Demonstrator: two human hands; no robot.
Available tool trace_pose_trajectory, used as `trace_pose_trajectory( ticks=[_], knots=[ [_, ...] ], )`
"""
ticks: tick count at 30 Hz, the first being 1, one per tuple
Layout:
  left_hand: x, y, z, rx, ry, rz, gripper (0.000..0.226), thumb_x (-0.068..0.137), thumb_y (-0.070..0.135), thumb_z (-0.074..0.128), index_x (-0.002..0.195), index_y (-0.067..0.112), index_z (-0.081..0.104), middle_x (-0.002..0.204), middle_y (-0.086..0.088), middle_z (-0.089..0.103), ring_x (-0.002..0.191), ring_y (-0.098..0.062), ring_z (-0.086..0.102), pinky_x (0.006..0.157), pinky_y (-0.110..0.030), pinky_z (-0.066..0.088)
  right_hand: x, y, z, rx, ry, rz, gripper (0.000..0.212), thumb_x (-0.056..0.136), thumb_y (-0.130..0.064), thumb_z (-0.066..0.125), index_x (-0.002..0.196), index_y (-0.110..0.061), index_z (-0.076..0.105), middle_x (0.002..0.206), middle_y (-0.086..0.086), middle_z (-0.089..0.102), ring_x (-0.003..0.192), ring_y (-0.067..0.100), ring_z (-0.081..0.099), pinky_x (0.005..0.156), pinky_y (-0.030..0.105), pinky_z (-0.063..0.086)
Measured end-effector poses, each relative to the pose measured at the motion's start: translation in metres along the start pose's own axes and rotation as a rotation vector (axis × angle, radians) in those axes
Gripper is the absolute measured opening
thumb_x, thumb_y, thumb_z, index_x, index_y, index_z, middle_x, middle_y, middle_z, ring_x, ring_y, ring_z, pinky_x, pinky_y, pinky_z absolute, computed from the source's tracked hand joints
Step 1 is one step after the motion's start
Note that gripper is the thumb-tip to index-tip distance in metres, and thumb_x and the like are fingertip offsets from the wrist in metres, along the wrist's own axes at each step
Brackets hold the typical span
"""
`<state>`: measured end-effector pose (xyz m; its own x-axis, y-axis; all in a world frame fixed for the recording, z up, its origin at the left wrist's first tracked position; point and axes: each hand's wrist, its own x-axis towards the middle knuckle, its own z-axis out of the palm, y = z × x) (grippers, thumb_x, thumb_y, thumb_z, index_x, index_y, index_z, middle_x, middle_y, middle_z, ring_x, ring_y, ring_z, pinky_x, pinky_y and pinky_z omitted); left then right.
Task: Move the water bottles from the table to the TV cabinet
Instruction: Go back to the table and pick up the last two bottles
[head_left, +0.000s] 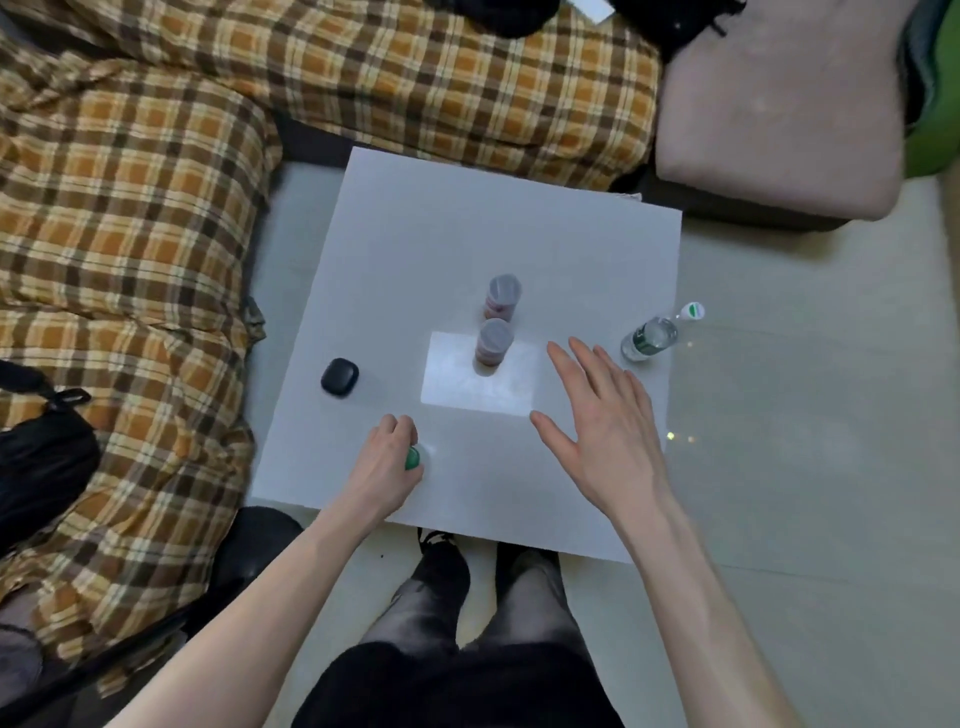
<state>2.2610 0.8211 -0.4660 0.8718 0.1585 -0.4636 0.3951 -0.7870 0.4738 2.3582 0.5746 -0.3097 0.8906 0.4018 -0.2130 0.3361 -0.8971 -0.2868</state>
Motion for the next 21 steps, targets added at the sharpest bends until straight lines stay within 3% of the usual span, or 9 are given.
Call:
trace_pose_trajectory(
  ticks=[6,12,19,21],
  knots=[
    [0.039,0.076,-0.018,-0.033,-0.029,0.029,0.027,0.082,0.016,0.072,0.092,0.016,0.047,0.096,-0.002,0.049,0.08,-0.027,0.052,0.066,-0.034,0.036,0.009,0.078,-0.023,0.028,0.077,0.129,0.068,0.097,-0.041,0.062,0.156,-0.018,0.037,0.162,0.006,0.037,0.147,0.031,0.037,0.118,0.045,0.028],
    [0.077,0.145,-0.026,-0.058,-0.021,0.087,0.033,0.082,0.019,0.071,0.083,0.027,0.038,0.089,0.006,0.043,0.074,-0.023,0.048,0.058,-0.029,0.031,0.041,0.159,-0.039,0.004,0.109,0.189,0.068,0.094,-0.037,0.066,0.154,-0.018,0.039,0.16,0.006,0.04,0.148,0.033,0.034,0.118,0.047,0.028],
    [0.124,0.218,-0.033,-0.076,0.036,0.135,0.025,0.082,0.015,0.071,0.089,0.016,0.047,0.087,0.01,0.043,0.08,-0.026,0.052,0.068,-0.039,0.044,0.105,0.23,-0.029,-0.022,0.066,0.182,0.073,0.092,-0.04,0.069,0.155,-0.02,0.039,0.159,0.011,0.04,0.149,0.037,0.032,0.118,0.048,0.025],
    [0.136,0.229,-0.031,-0.086,0.036,0.137,0.025,0.082,0.014,0.069,0.089,0.016,0.046,0.087,0.008,0.044,0.078,-0.025,0.051,0.066,-0.035,0.043,0.128,0.243,-0.021,-0.027,0.014,0.182,0.077,0.09,-0.043,0.069,0.156,-0.023,0.036,0.161,0.009,0.037,0.15,0.035,0.031,0.117,0.047,0.025]
  ],
)
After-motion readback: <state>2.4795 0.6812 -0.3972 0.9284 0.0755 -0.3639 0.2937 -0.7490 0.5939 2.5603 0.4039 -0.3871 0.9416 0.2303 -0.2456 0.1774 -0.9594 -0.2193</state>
